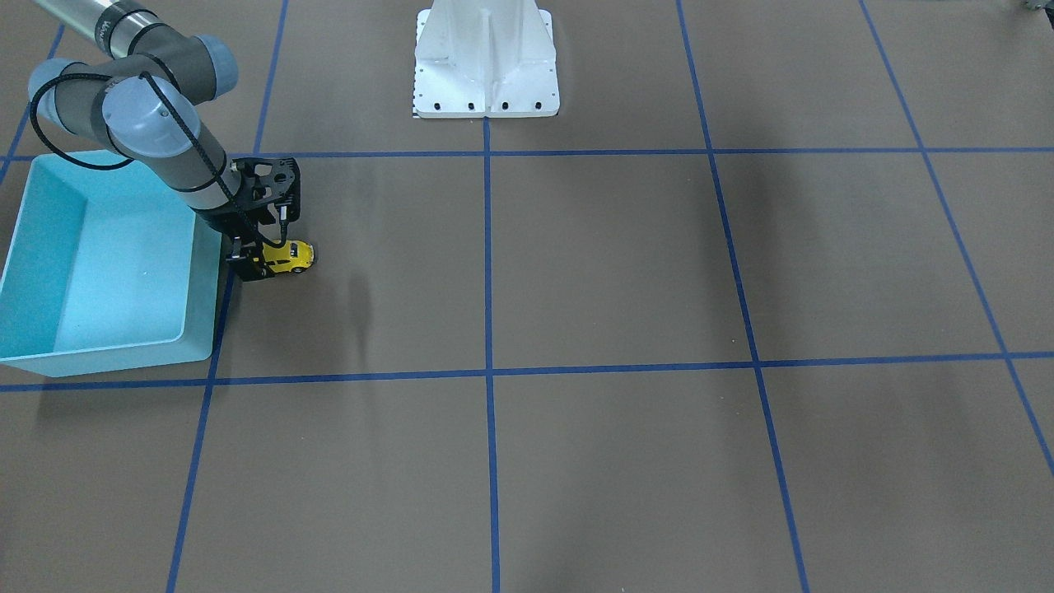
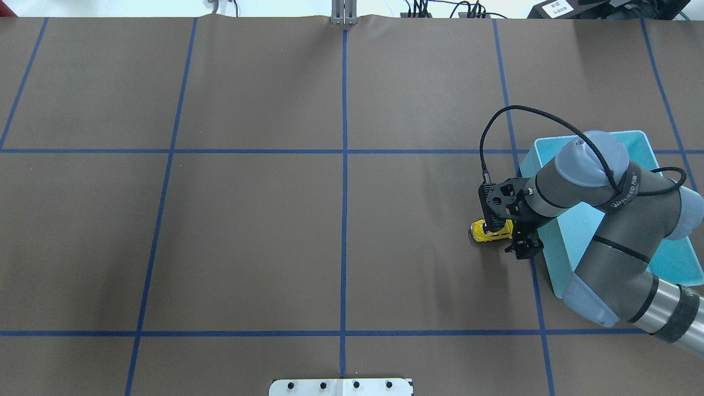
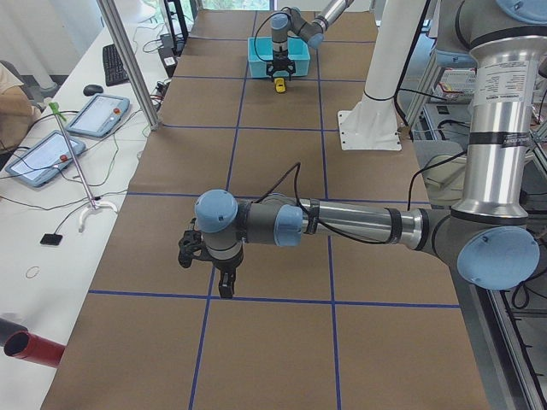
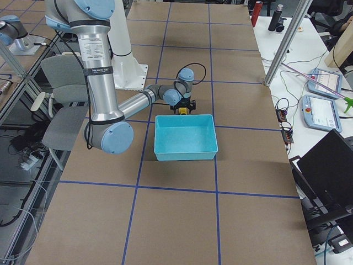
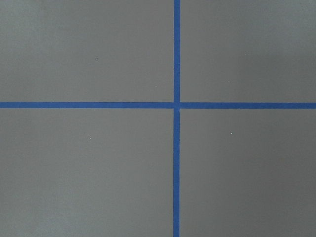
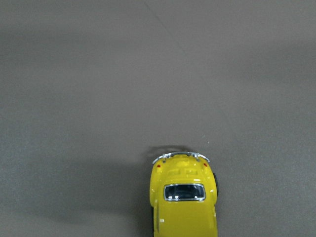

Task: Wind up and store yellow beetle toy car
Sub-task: 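Lower the right gripper and grasp the yellow car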

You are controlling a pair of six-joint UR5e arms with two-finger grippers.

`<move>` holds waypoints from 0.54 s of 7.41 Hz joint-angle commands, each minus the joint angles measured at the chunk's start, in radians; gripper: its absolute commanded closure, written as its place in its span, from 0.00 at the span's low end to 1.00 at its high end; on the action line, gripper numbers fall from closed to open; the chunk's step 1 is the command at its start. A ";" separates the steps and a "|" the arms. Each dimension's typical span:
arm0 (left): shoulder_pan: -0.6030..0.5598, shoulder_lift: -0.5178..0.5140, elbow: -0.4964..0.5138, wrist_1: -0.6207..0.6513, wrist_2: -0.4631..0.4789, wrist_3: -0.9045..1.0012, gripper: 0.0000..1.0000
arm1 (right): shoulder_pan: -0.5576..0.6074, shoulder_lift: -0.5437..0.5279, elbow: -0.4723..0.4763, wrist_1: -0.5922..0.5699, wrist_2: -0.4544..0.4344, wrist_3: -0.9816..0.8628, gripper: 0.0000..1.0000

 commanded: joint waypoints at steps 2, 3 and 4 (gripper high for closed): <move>0.001 0.017 0.009 0.002 0.000 0.139 0.00 | -0.006 0.005 -0.021 0.034 -0.009 -0.001 0.31; 0.001 0.018 0.006 0.006 -0.006 0.176 0.00 | -0.004 0.003 -0.023 0.040 -0.009 -0.003 0.80; 0.001 0.017 0.005 0.006 -0.011 0.175 0.00 | -0.003 0.002 -0.021 0.040 -0.004 -0.004 1.00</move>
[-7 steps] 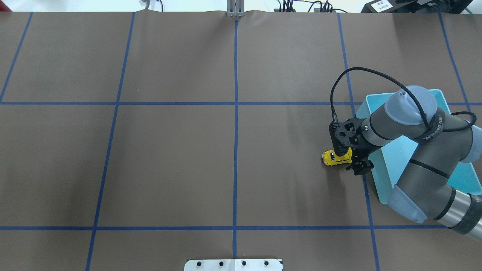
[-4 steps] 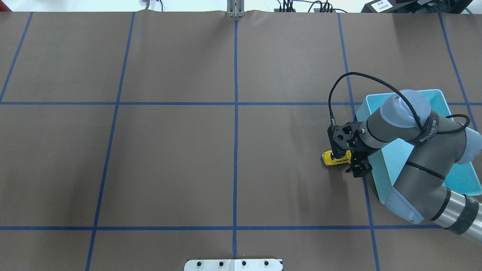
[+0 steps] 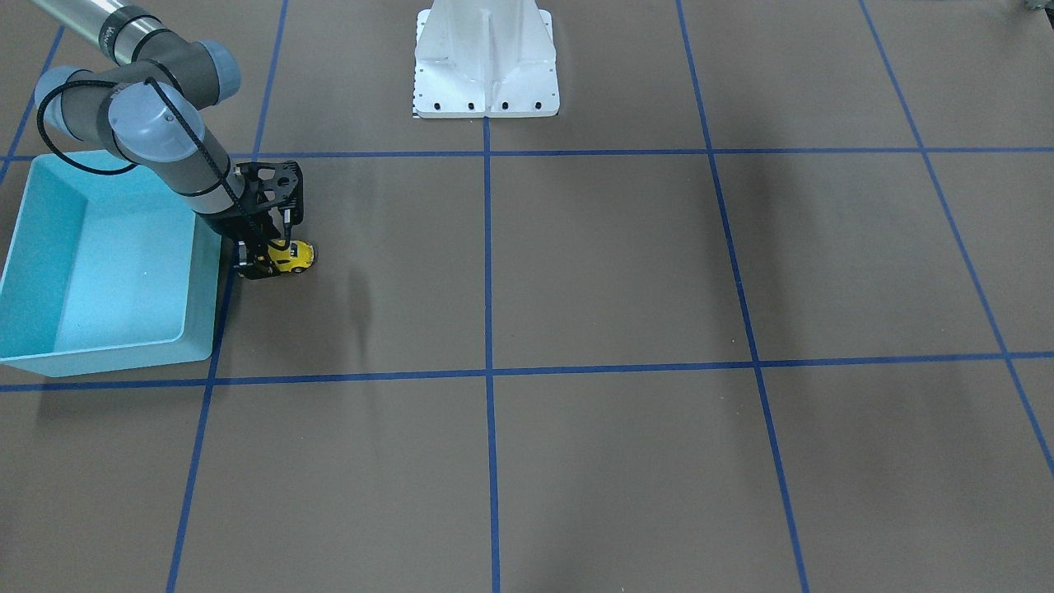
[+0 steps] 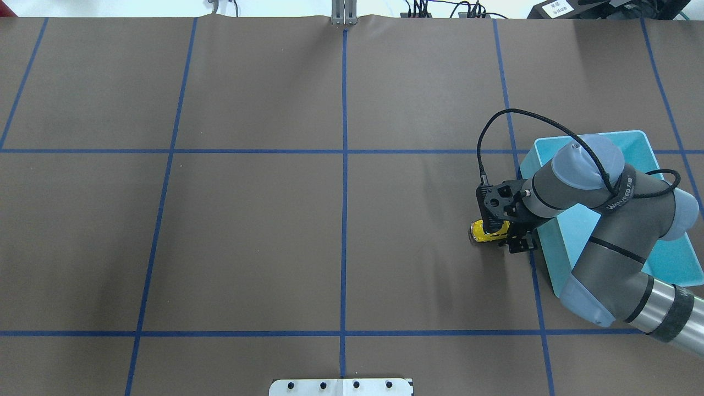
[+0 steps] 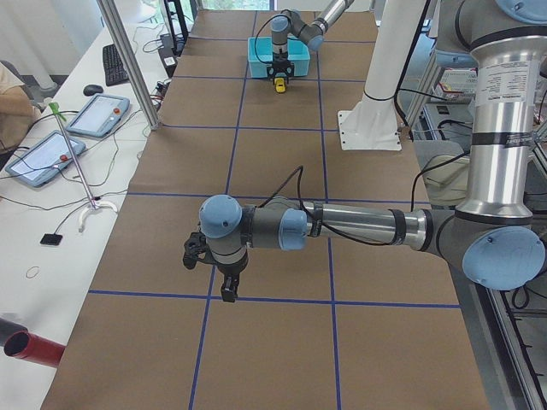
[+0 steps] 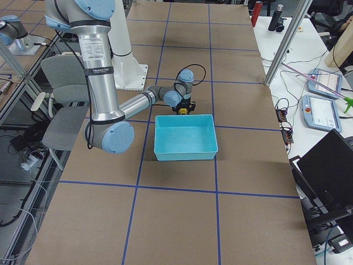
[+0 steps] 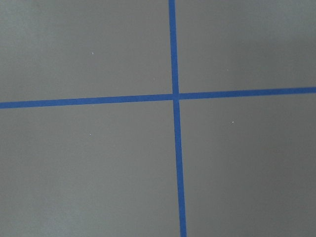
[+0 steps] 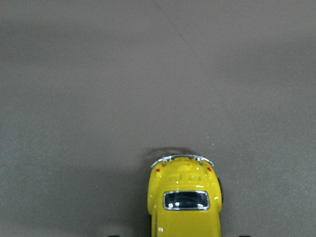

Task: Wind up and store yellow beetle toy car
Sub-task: 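Lower the right gripper and grasp the yellow car, then lift the yellow car with the right gripper and lower it into the bin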

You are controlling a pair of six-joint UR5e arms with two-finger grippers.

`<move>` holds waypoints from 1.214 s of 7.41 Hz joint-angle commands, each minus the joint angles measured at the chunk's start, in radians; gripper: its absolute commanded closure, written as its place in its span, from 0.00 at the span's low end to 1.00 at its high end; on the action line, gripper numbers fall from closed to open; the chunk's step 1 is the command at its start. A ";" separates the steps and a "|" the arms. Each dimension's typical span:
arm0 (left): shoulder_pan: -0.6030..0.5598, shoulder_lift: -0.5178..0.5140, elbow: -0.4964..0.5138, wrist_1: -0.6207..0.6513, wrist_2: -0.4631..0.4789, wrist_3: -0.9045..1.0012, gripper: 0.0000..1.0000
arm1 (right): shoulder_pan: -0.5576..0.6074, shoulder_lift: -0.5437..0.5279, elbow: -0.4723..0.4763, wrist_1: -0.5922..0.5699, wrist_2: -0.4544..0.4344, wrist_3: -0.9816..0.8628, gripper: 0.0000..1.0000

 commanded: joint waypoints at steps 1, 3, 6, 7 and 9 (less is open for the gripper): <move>0.000 0.002 0.003 -0.001 -0.004 0.031 0.00 | 0.001 0.000 0.015 0.005 0.012 0.007 1.00; -0.001 0.002 0.001 -0.001 -0.006 0.031 0.00 | 0.064 0.039 0.149 -0.123 0.043 0.010 1.00; -0.001 0.023 -0.006 -0.005 -0.009 0.034 0.00 | 0.346 0.144 0.290 -0.417 0.257 -0.016 1.00; 0.000 0.028 -0.009 -0.007 -0.007 0.035 0.00 | 0.406 0.055 0.343 -0.417 0.300 -0.114 1.00; 0.000 0.036 -0.006 -0.007 -0.007 0.035 0.00 | 0.455 -0.134 0.386 -0.390 0.335 -0.325 1.00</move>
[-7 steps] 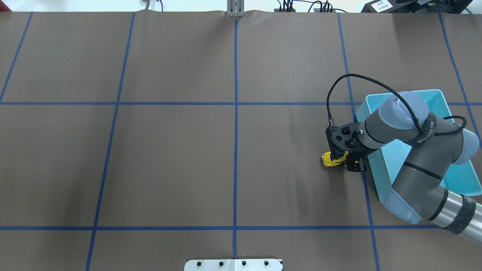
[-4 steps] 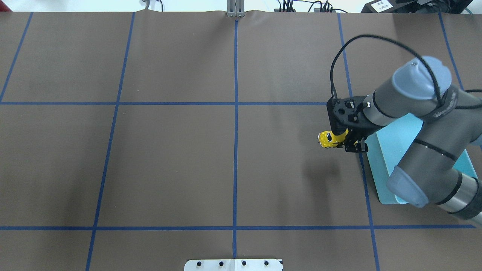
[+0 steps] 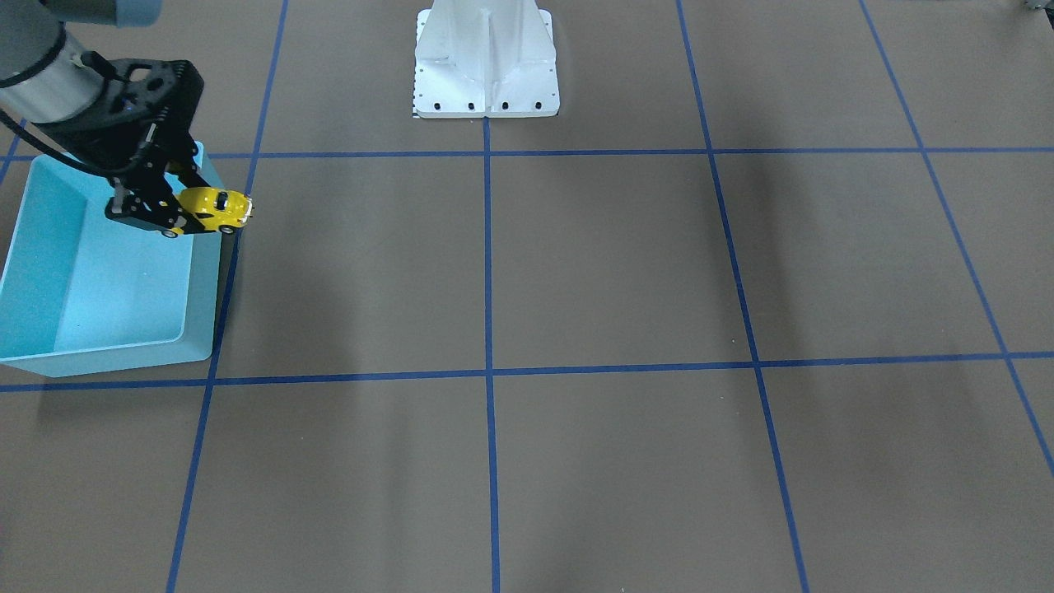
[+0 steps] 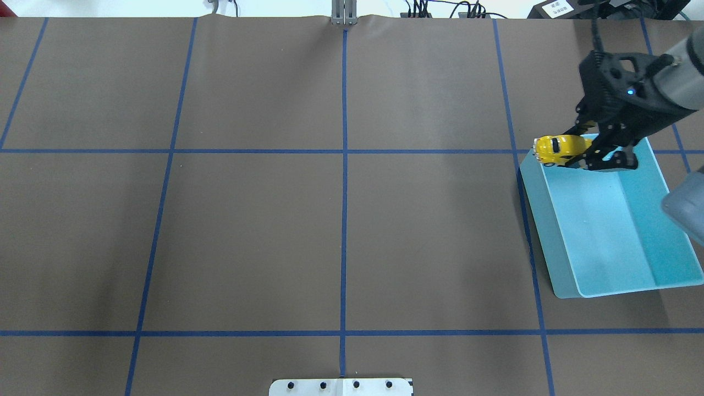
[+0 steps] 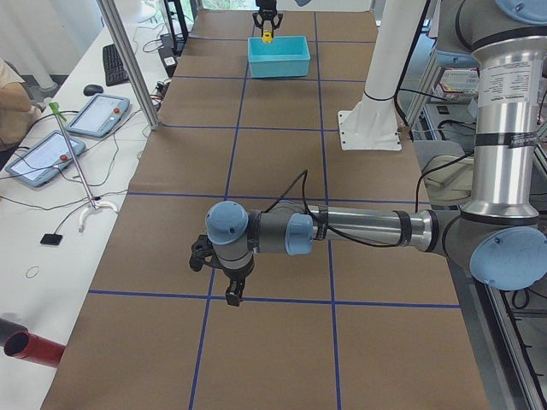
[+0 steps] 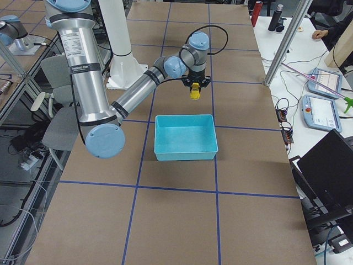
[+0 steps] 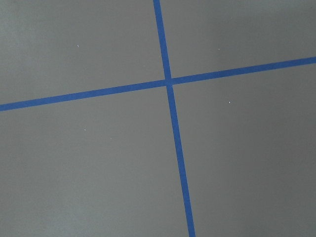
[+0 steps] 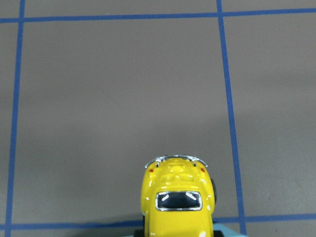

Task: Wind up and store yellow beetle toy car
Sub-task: 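Lift the yellow car with the right gripper and lower it into the bin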

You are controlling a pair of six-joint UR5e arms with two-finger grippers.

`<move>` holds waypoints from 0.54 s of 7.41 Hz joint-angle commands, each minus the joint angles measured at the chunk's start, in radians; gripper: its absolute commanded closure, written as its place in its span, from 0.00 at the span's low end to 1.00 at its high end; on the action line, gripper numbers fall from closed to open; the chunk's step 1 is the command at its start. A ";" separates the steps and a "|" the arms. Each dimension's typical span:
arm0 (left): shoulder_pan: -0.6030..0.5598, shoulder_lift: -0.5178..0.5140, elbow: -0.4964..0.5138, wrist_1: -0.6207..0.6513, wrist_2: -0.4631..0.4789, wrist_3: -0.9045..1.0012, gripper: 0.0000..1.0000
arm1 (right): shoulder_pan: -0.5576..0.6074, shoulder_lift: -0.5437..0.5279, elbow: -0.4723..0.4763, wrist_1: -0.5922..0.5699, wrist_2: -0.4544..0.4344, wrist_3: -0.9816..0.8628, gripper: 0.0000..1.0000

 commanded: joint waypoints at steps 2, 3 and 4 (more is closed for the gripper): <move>0.000 0.005 -0.002 -0.001 -0.001 0.002 0.00 | 0.047 -0.190 -0.076 0.101 0.027 -0.259 1.00; 0.000 0.005 -0.002 -0.001 -0.001 0.002 0.00 | 0.042 -0.198 -0.155 0.174 0.019 -0.265 1.00; 0.000 0.005 -0.002 -0.001 -0.001 0.002 0.00 | 0.029 -0.201 -0.235 0.231 0.014 -0.265 1.00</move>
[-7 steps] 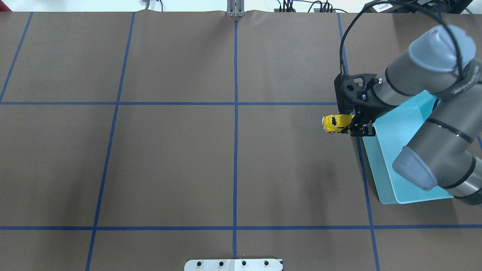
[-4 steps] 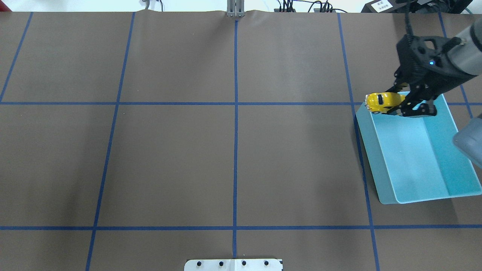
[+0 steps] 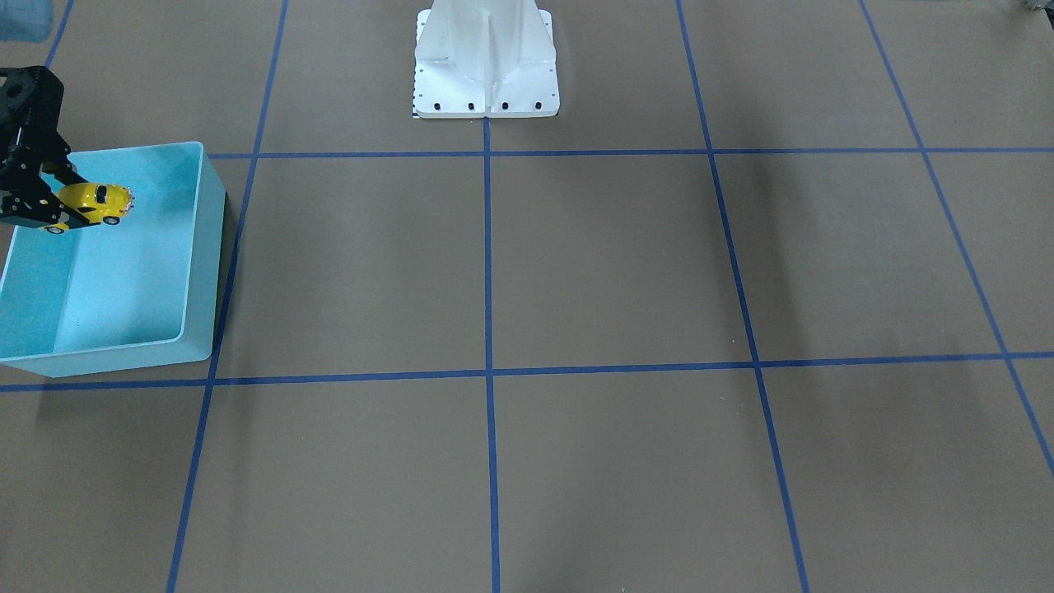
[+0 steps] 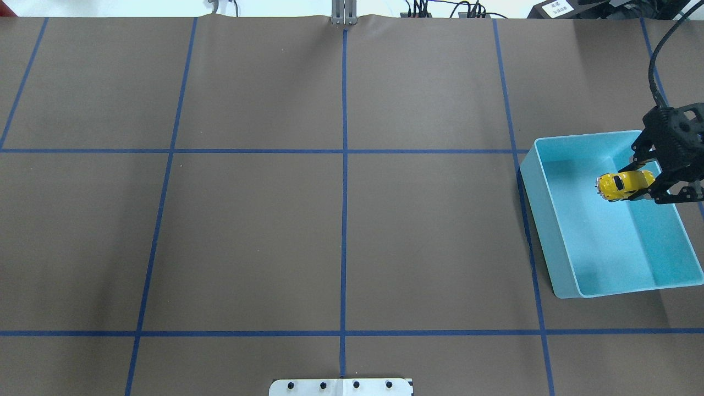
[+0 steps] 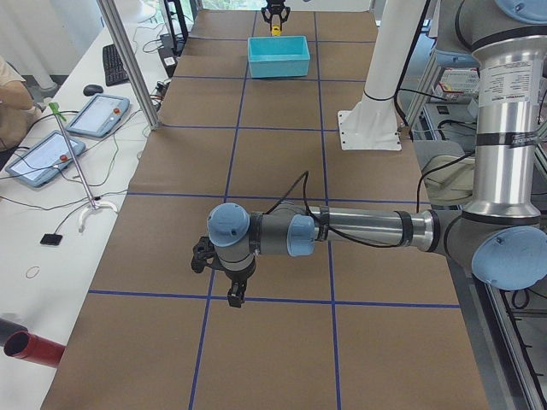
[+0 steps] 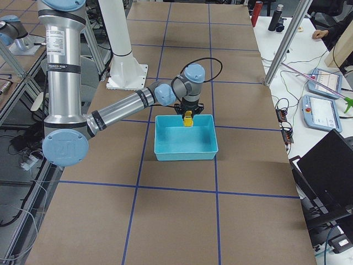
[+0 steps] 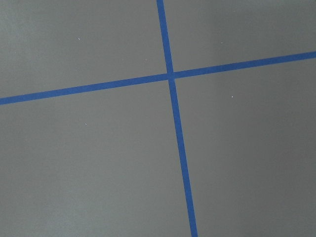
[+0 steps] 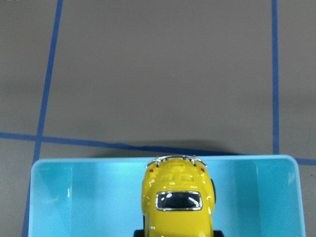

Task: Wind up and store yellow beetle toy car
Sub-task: 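Lift the yellow car with the right gripper and lower it into the bin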

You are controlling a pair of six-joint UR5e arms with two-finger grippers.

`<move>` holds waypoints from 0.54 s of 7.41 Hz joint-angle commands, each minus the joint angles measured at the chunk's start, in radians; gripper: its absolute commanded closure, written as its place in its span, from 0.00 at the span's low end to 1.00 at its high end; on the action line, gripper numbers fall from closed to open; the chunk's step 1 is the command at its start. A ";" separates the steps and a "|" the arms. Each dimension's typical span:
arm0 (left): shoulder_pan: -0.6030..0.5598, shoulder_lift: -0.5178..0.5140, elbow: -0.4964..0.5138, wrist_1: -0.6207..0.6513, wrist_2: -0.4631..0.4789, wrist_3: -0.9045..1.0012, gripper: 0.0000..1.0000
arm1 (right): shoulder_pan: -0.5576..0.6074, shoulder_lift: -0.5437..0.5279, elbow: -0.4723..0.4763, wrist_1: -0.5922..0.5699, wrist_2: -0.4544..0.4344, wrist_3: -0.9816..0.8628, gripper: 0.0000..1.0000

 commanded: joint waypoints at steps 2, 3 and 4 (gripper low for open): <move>0.000 0.000 0.000 0.000 0.000 0.000 0.00 | -0.061 -0.009 -0.195 0.118 -0.029 -0.011 1.00; 0.000 0.000 -0.002 0.000 0.000 0.000 0.00 | -0.079 -0.003 -0.219 0.118 -0.044 -0.009 1.00; 0.000 0.000 -0.002 0.000 -0.002 0.000 0.00 | -0.096 0.003 -0.239 0.141 -0.057 -0.008 1.00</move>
